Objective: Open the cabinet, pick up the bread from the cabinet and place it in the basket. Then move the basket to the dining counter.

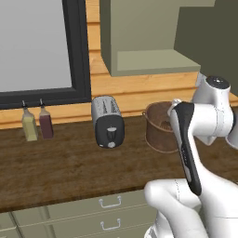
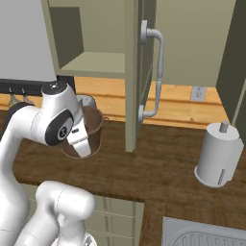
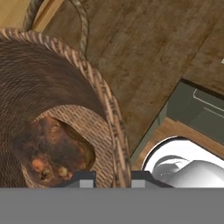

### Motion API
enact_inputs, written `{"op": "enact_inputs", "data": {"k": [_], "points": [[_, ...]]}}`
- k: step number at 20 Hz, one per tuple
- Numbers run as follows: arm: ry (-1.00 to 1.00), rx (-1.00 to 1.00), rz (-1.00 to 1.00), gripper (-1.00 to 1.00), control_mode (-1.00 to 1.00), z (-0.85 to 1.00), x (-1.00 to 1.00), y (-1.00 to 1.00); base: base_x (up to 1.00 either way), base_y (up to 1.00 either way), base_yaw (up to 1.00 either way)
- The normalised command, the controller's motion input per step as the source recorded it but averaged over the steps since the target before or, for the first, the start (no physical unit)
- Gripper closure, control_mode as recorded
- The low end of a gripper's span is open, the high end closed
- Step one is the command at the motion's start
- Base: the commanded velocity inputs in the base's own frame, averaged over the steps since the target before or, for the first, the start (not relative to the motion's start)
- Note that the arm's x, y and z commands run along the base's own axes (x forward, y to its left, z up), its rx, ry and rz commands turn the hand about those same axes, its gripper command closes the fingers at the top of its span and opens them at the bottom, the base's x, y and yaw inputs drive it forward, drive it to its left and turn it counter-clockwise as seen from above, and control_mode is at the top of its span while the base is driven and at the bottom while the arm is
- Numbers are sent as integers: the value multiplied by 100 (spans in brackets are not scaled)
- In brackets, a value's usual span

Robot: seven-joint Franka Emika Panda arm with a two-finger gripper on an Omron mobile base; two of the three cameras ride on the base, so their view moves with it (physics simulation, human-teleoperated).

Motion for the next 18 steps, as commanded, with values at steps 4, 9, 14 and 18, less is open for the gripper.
{"op": "enact_inputs", "data": {"k": [4,9,14,18], "points": [[0,0,0,100,-100,0,0,0,0,0,0],[-3,0,0,100,-100,0,-18,7,0,0,0],[-1,0,0,100,100,0,-18,6,-80,17,0],[0,0,0,100,100,0,0,0,-69,4,7]]}}
